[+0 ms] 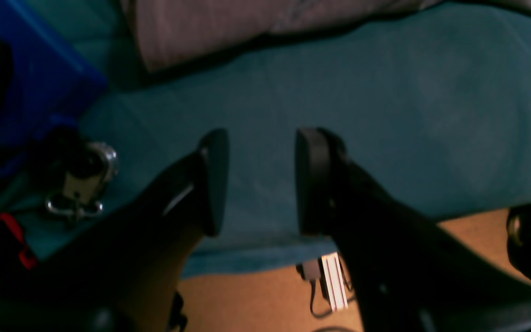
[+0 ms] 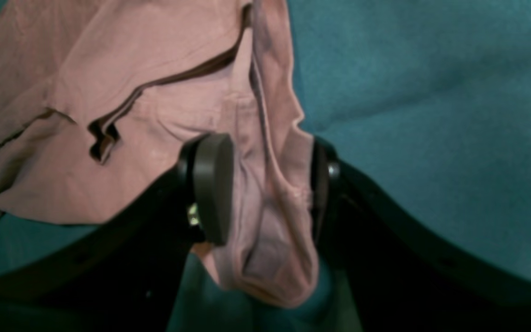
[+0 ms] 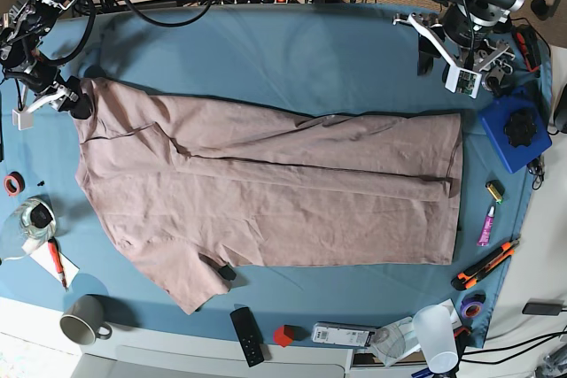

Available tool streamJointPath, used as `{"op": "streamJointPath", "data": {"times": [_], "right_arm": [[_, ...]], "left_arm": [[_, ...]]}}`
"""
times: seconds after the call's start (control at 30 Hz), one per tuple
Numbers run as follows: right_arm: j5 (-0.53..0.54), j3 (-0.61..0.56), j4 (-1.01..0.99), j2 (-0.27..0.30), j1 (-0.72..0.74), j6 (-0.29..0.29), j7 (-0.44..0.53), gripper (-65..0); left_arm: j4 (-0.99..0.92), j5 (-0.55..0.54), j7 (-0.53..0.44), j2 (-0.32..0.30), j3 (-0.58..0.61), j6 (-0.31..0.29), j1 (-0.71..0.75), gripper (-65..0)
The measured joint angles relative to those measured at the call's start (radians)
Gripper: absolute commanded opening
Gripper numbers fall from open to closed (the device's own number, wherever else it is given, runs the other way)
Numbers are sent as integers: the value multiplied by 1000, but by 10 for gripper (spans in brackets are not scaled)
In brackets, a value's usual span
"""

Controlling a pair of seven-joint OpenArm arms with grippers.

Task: Fold the T-shirt properly
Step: 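Regrasp the folded shirt edge with the left gripper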

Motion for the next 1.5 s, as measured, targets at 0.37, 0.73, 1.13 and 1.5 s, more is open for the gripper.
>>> {"op": "streamJointPath", "data": {"times": [0.37,0.73,1.13,1.5], "right_arm": [[12,0,0,-3,0,0,-10,-395],[15,0,0,-3,0,0,-15,-395],[18,0,0,-3,0,1,-15,-395],[-1,0,-1,0,-1,0,-31,-649]], "left_arm": [[-202,3,-40,0,0,-5,-222,-360],[-433,76,-40,1,-1,105,-365,-360],[-600,112,-10,0,-1,139,-466,-360],[-612,76,39,-4,-6,158,-489,-574]]}}
